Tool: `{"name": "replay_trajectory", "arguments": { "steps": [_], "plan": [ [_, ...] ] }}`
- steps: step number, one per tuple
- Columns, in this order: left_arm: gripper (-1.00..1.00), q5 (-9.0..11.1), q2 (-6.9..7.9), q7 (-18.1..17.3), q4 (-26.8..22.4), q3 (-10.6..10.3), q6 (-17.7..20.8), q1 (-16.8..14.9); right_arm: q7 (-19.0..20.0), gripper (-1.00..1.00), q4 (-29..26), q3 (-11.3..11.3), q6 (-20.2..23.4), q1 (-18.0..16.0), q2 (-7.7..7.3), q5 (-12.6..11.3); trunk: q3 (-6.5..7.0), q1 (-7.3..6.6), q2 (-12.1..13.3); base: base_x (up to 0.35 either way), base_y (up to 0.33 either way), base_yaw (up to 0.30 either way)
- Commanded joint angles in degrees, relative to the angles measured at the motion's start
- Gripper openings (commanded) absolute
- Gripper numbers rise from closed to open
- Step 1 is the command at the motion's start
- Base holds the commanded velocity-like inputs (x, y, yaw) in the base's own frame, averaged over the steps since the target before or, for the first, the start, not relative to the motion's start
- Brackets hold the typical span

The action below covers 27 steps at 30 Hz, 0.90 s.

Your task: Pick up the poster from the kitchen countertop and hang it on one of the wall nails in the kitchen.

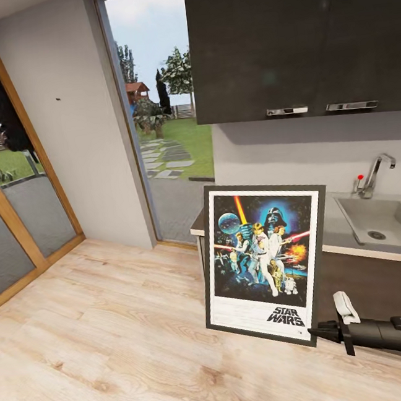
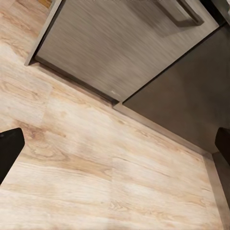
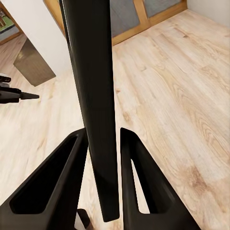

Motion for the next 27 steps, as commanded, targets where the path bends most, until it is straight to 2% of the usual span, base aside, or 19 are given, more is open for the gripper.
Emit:
{"name": "replay_trajectory", "arguments": {
  "steps": [1, 7, 11, 27],
  "plan": [
    [1.00, 0.5, 0.01, -0.1, 0.0, -0.5, -0.3, -0.1, 0.3, -1.00, 0.0, -0.1, 0.7, -0.1, 0.02, 0.0, -0.13, 0.04, -0.1, 0.000, 0.000, 0.000],
    [1.00, 0.5, 0.01, -0.1, 0.0, -0.4, -0.3, -0.1, 0.3, -1.00, -0.1, -0.1, 0.7, -0.1, 0.01, 0.0, -0.13, 0.04, -0.1, 0.001, 0.000, 0.000],
    [1.00, 0.5, 0.01, -0.1, 0.0, -0.4, -0.3, 0.0, 0.3, -1.00, -0.1, -0.1, 0.7, -0.1, 0.01, 0.0, -0.13, 0.04, -0.1, 0.170, 0.113, 0.001],
    [1.00, 0.5, 0.01, -0.1, 0.0, -0.4, -0.2, 0.0, 0.3, -1.00, -0.1, -0.1, 0.6, -0.1, 0.07, 0.0, -0.68, 0.04, -0.1, 0.201, 0.233, 0.140]
  ]
}}
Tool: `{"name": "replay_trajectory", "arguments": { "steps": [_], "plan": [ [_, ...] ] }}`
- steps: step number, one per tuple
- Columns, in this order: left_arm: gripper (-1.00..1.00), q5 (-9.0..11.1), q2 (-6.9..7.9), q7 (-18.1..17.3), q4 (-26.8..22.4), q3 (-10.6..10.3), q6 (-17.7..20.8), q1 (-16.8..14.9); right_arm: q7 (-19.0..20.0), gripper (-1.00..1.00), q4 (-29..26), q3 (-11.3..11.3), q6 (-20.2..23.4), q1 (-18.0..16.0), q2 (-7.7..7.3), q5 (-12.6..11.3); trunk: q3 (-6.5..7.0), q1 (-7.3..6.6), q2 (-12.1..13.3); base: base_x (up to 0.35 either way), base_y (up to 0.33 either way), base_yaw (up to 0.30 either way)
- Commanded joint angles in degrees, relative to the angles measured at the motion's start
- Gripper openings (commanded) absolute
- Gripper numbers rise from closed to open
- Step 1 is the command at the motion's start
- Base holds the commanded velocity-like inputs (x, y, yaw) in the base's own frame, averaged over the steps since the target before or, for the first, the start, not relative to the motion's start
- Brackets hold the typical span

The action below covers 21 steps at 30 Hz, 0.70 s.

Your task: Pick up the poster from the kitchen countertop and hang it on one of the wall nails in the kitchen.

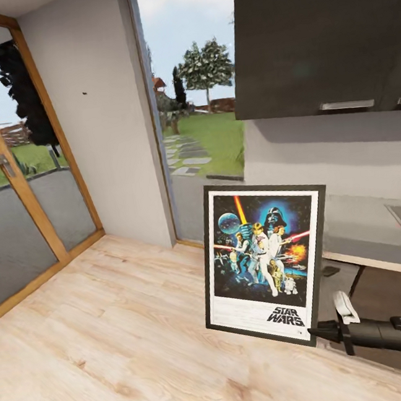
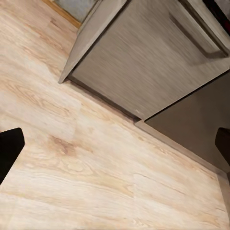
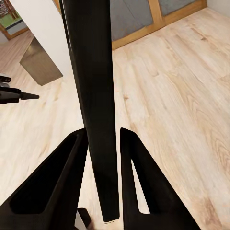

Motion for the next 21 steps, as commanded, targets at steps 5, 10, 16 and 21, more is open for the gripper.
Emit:
{"name": "replay_trajectory", "arguments": {
  "steps": [5, 10, 16, 21],
  "plan": [
    [1.00, 0.5, 0.01, -0.1, 0.0, -0.5, -0.3, 0.0, 0.3, -1.00, -0.1, 0.0, 0.7, 0.0, -0.03, 0.1, -0.15, 0.05, -0.1, 0.130, 0.278, 0.198],
    [1.00, 0.4, 0.01, 0.0, 0.0, -0.5, -0.3, -0.1, 0.3, -1.00, -0.1, -0.1, 0.7, 0.0, -0.04, 0.1, -0.15, 0.05, -0.1, 0.133, 0.279, 0.270],
    [1.00, 0.5, 0.01, 0.0, 0.0, -0.5, -0.3, -0.1, 0.3, -1.00, -0.1, -0.1, 0.7, 0.0, -0.04, 0.1, -0.15, 0.05, -0.1, 0.179, 0.279, 0.267],
    [1.00, 0.4, 0.01, 0.0, 0.0, -0.6, -0.3, -0.1, 0.3, -1.00, -0.1, -0.1, 0.7, 0.0, -0.02, 0.1, -0.15, 0.05, -0.1, 0.241, 0.277, 0.054]
  ]
}}
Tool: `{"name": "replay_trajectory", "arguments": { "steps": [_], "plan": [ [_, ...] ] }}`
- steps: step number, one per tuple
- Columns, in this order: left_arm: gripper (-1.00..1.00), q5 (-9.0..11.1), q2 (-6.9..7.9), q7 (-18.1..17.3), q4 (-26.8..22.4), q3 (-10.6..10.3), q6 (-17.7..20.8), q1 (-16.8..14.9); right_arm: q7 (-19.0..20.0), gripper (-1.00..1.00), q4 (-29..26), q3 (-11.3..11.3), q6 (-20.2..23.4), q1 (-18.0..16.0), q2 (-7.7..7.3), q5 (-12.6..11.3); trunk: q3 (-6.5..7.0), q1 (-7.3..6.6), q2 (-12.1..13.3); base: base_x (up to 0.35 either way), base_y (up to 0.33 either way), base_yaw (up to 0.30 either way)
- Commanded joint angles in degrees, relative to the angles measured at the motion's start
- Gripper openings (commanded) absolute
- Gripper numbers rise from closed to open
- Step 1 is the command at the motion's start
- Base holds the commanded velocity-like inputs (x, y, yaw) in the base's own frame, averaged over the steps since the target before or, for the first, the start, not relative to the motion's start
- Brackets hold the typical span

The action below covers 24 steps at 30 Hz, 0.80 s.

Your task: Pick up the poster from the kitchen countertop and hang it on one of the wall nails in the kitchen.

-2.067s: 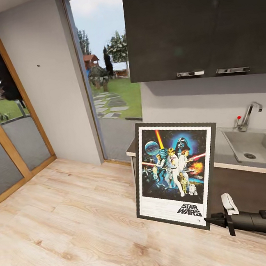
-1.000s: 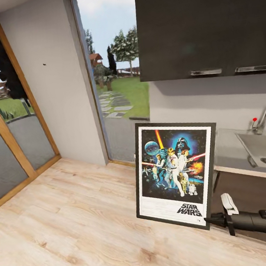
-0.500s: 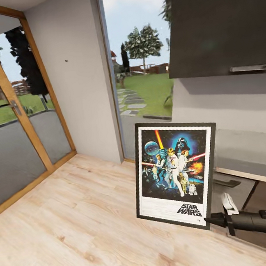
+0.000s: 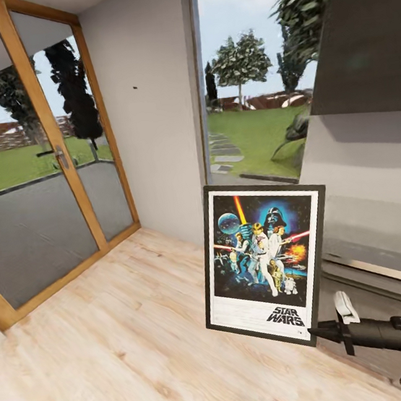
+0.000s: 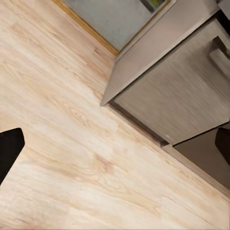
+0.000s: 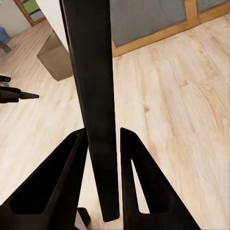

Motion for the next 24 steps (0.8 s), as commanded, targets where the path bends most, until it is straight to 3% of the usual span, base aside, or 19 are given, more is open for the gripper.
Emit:
{"name": "replay_trajectory", "arguments": {
  "steps": [1, 24],
  "plan": [
    [1.00, 0.4, 0.01, -0.1, 0.0, -0.5, -0.3, 0.0, 0.3, -1.00, 0.0, -0.1, 0.7, -0.1, 0.00, 0.0, -0.13, 0.06, -0.1, 0.252, 0.273, 0.013],
    [1.00, 0.4, 0.01, -0.1, 0.0, -0.5, -0.2, 0.0, 0.2, -1.00, 0.0, -0.2, 0.6, -0.1, 0.05, 0.0, -0.13, 0.06, -0.1, 0.258, 0.269, 0.002]
  ]
}}
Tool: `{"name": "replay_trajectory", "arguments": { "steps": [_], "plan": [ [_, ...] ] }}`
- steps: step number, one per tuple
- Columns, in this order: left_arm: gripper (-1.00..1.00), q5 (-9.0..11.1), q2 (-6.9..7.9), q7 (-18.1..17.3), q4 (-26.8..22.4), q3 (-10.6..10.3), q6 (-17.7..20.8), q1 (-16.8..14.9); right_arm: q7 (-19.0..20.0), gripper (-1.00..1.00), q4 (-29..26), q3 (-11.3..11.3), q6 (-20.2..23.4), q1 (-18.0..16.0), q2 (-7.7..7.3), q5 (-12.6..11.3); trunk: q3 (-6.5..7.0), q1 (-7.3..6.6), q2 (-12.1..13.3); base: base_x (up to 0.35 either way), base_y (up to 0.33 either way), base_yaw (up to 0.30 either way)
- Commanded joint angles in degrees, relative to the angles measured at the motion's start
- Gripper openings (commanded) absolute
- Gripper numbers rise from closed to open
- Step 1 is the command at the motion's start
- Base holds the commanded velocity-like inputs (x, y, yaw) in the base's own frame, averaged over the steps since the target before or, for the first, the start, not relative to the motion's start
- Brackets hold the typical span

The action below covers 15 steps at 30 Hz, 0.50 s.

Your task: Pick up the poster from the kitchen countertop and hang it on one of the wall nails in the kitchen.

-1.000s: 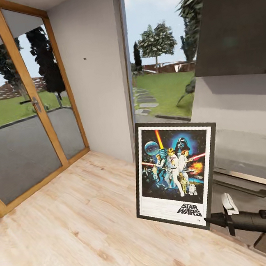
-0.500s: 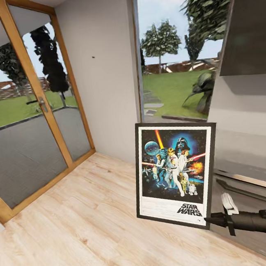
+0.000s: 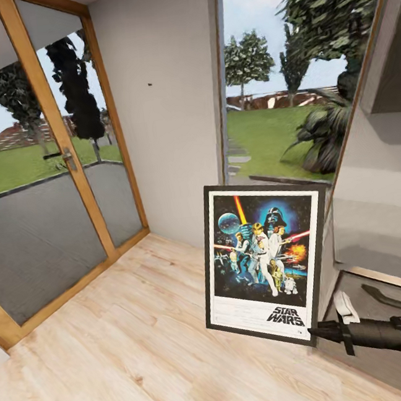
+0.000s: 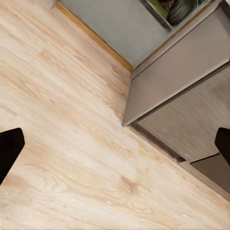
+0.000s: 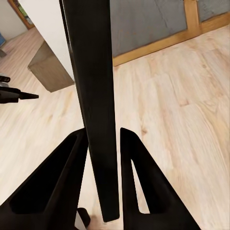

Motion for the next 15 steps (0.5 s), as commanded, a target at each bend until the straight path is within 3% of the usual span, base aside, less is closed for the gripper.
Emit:
{"name": "replay_trajectory", "arguments": {
  "steps": [1, 15],
  "plan": [
    [1.00, 0.4, 0.01, -0.1, 0.0, -0.5, -0.3, 0.0, 0.3, -1.00, 0.0, -0.1, 0.7, -0.1, 0.01, 0.0, -0.13, 0.06, -0.1, 0.258, 0.269, 0.000],
    [1.00, 0.4, 0.01, -0.1, 0.0, -0.5, -0.3, -0.1, 0.3, -1.00, -0.1, -0.1, 0.6, -0.1, 0.50, 0.0, -0.13, 0.06, -0.1, 0.259, 0.269, 0.000]
  ]
}}
